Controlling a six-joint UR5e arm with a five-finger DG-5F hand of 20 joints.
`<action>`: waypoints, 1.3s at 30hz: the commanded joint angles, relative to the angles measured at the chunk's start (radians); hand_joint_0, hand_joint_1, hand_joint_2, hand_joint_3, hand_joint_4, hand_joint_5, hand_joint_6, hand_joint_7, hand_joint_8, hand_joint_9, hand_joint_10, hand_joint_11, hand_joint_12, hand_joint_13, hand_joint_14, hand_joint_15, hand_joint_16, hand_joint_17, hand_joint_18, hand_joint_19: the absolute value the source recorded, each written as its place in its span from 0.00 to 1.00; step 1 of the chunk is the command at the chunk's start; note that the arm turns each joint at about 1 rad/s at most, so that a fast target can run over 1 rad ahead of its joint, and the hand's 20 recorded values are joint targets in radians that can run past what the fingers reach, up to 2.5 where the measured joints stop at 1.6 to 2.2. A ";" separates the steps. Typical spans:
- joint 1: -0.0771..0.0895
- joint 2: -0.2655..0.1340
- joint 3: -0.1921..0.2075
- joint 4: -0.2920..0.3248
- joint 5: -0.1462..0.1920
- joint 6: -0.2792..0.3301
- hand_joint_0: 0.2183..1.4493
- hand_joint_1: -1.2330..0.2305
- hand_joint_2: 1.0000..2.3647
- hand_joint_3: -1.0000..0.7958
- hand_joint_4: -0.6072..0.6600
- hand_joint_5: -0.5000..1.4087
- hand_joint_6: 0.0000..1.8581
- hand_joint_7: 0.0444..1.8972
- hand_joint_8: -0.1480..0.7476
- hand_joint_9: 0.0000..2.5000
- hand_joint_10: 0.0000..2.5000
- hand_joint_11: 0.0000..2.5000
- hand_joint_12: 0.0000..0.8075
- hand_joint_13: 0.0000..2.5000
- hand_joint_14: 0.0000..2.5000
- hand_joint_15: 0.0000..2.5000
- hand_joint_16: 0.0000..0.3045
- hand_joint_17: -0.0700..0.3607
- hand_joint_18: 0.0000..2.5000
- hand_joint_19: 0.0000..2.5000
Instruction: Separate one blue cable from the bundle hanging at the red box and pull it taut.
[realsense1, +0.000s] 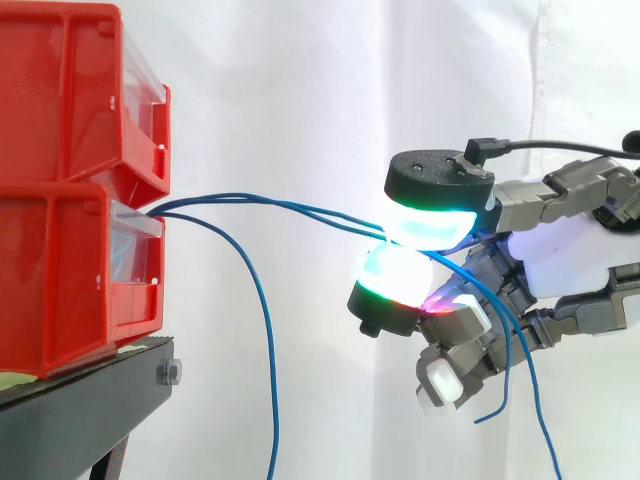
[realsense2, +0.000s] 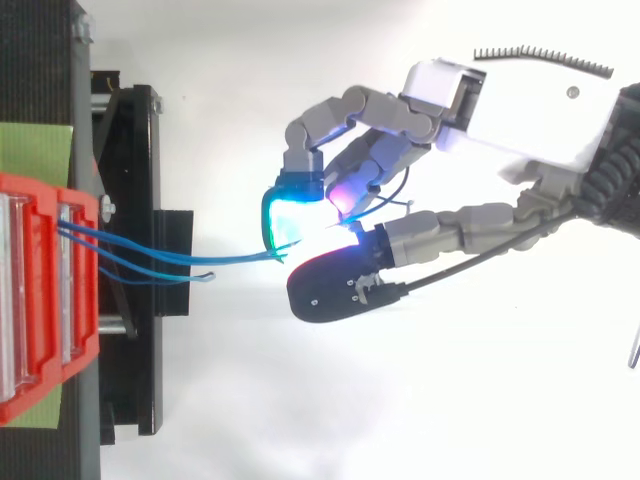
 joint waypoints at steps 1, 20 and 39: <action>-0.001 0.000 -0.001 0.000 -0.001 0.000 0.41 0.26 0.01 0.39 0.49 0.15 0.49 0.64 0.48 0.41 0.01 0.50 0.48 0.29 0.01 0.28 0.17 0.43 0.21 0.20; -0.009 0.002 0.001 -0.015 -0.004 0.005 0.27 0.27 0.00 0.28 0.57 0.16 0.47 0.58 0.48 0.41 0.01 0.49 0.48 0.28 0.01 0.26 0.17 0.44 0.20 0.19; -0.015 0.002 -0.001 -0.015 -0.008 0.000 0.34 0.33 0.01 0.38 0.54 0.16 0.46 0.65 0.49 0.42 0.01 0.50 0.48 0.28 0.01 0.26 0.17 0.44 0.20 0.21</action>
